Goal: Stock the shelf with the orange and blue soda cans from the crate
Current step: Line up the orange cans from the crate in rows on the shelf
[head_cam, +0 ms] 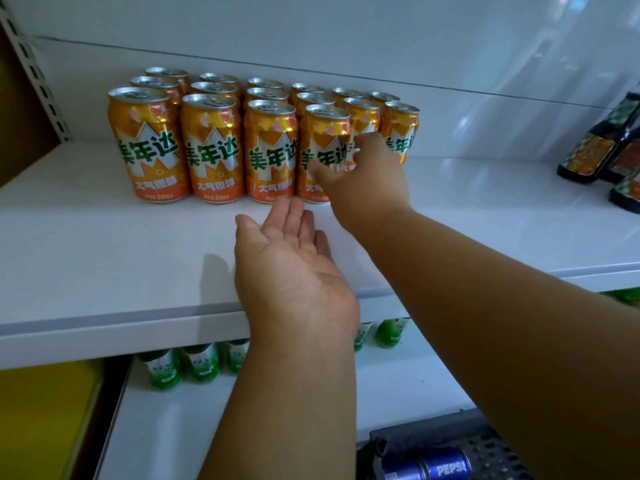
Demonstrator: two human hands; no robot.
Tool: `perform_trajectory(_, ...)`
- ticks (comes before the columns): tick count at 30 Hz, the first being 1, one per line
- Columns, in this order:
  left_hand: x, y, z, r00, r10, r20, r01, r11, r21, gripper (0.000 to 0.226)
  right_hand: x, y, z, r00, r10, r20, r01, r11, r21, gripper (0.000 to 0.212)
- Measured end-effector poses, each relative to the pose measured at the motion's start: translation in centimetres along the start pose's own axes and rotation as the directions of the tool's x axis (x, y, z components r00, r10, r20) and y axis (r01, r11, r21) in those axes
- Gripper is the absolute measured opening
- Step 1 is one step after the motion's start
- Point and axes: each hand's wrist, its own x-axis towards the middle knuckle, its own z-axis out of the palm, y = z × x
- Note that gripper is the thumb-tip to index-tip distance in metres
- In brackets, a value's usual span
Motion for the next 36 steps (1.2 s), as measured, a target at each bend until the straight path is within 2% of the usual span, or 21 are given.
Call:
perform_trajectory(8,-2.4,-2.1,0.3,0.995,-0.030,0.094,0.029,1.000,0.012,0.056,-8.0,0.0,-4.5,0.993,-0.058,-0.106,0.076,0.982,0.172,0.046)
perform_trajectory(13,-8.0,-5.4,0.3,0.947,-0.165,0.276,0.111,0.973,0.200,0.059,-15.8,2.5,-10.0,0.983,-0.070,-0.168,0.100,0.979,0.180,0.036)
perform_trajectory(16,-11.9,-8.5,-0.4,0.914,-0.244,0.325,0.143,0.942,0.305,0.058,-20.0,5.2,-13.5,0.976,-0.025,-0.218,0.063,0.984,0.169,0.033)
perform_trajectory(18,-14.5,-11.2,-1.2,0.878,-0.343,0.335,0.213,0.905,0.370,0.058,-22.5,7.4,-15.4,0.961,0.031,-0.275,0.012,0.988,0.156,0.031)
perform_trajectory(21,-17.2,-15.5,-2.2,0.832,-0.477,0.283,0.324,0.832,0.451,0.059,-25.9,11.4,-17.6,0.931,0.149,-0.334,-0.096,0.981,0.169,0.031)
perform_trajectory(26,-17.9,-23.2,-6.8,0.770,-0.625,0.130,0.443,0.669,0.597,0.058,-31.1,19.7,-18.9,0.867,0.413,-0.278,-0.365,0.907,0.210,0.032)
perform_trajectory(30,-16.9,-28.3,-11.0,0.756,-0.654,0.008,0.452,0.532,0.716,0.057,-32.9,24.9,-17.9,0.816,0.533,-0.225,-0.491,0.844,0.217,0.030)
perform_trajectory(36,-14.2,-33.3,-15.4,0.730,-0.655,-0.194,0.553,0.400,0.731,0.060,-31.7,32.2,-14.7,0.758,0.636,-0.142,-0.622,0.771,0.137,0.032)
